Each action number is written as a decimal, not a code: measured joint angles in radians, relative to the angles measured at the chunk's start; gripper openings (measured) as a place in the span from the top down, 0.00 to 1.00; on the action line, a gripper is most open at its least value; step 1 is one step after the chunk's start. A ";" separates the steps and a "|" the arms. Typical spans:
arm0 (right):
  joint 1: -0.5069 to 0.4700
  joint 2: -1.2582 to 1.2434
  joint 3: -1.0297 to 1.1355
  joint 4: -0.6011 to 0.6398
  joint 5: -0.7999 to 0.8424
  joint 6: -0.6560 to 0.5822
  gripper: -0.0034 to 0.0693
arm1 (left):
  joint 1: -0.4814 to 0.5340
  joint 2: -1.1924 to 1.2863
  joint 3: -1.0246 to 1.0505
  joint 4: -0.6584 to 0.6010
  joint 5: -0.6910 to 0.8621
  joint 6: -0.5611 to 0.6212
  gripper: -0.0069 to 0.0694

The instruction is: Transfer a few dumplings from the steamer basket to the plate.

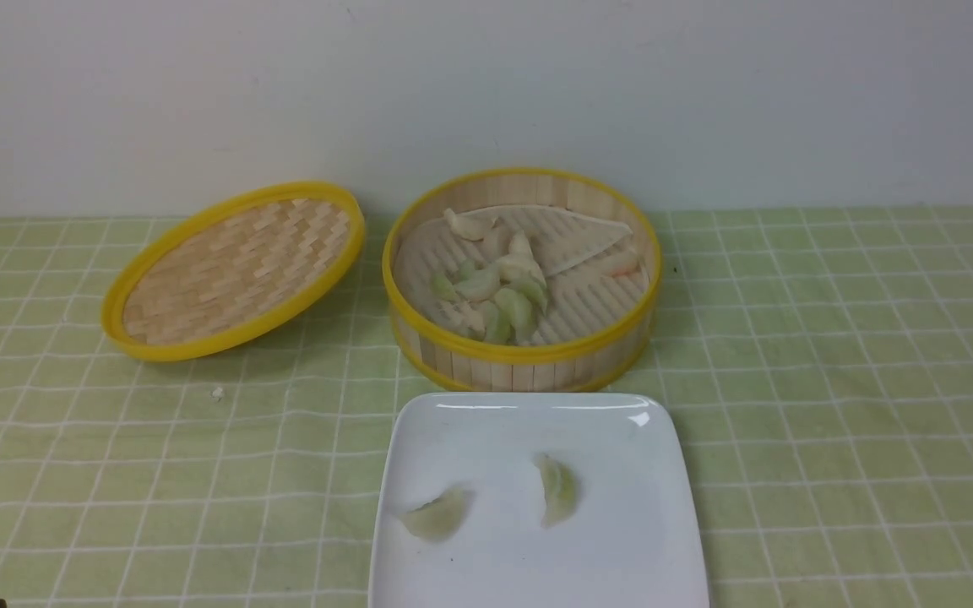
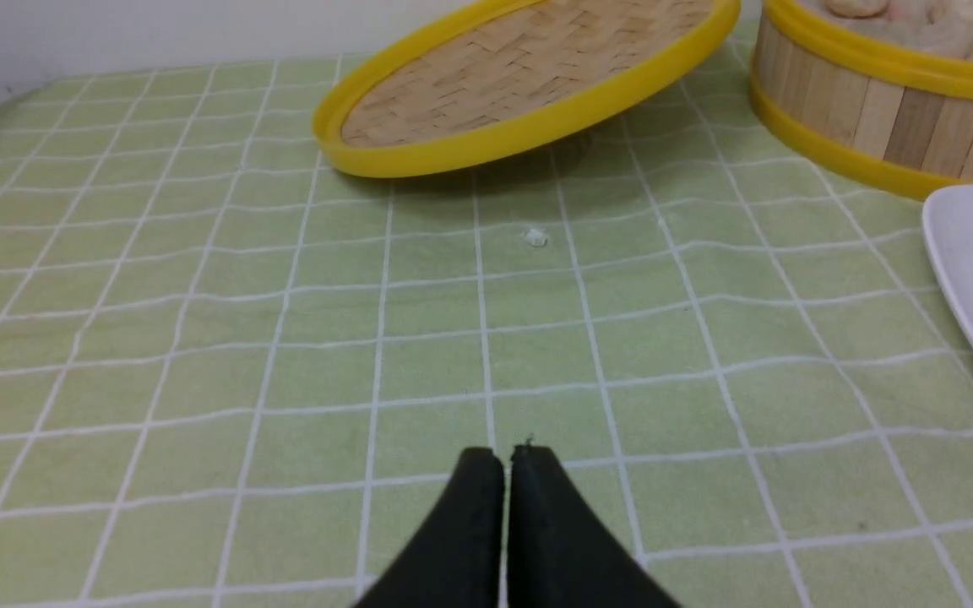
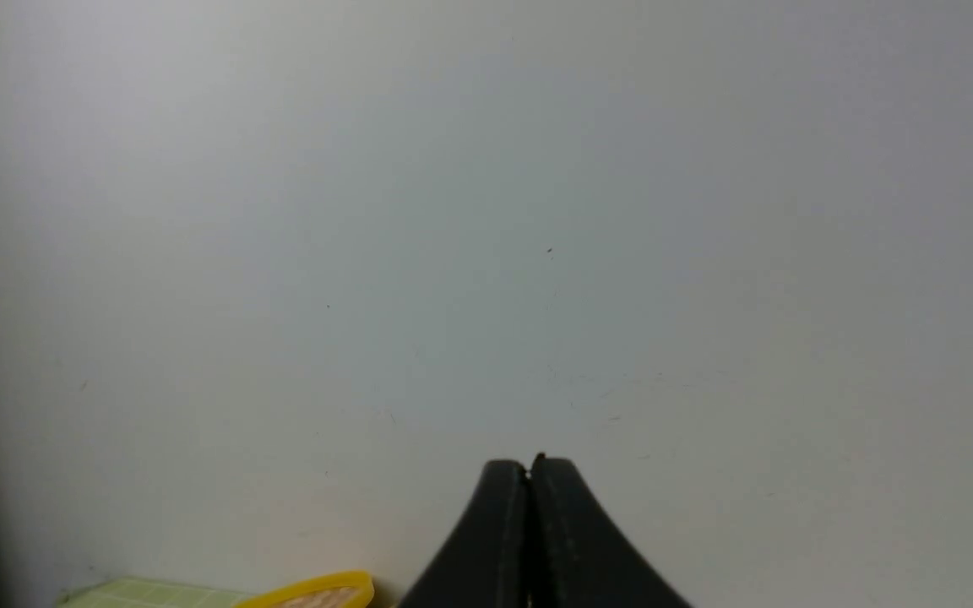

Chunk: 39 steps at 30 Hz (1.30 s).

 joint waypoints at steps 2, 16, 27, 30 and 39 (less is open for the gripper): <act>0.000 0.000 0.000 0.000 0.000 0.000 0.97 | 0.000 0.000 0.000 0.000 0.001 0.000 0.92; 0.000 0.000 0.000 0.000 0.000 0.000 0.97 | 0.000 0.000 0.000 0.000 0.003 0.000 0.92; 0.000 0.000 0.000 0.252 -0.007 -0.245 0.97 | 0.000 0.000 0.000 0.000 0.004 0.000 0.92; 0.000 0.000 0.000 0.354 -0.026 -0.356 0.97 | 0.000 0.000 0.000 0.000 0.004 0.000 0.92; -0.031 -0.003 0.040 0.419 -0.059 -0.411 0.97 | 0.000 0.000 0.000 -0.001 0.004 0.000 0.92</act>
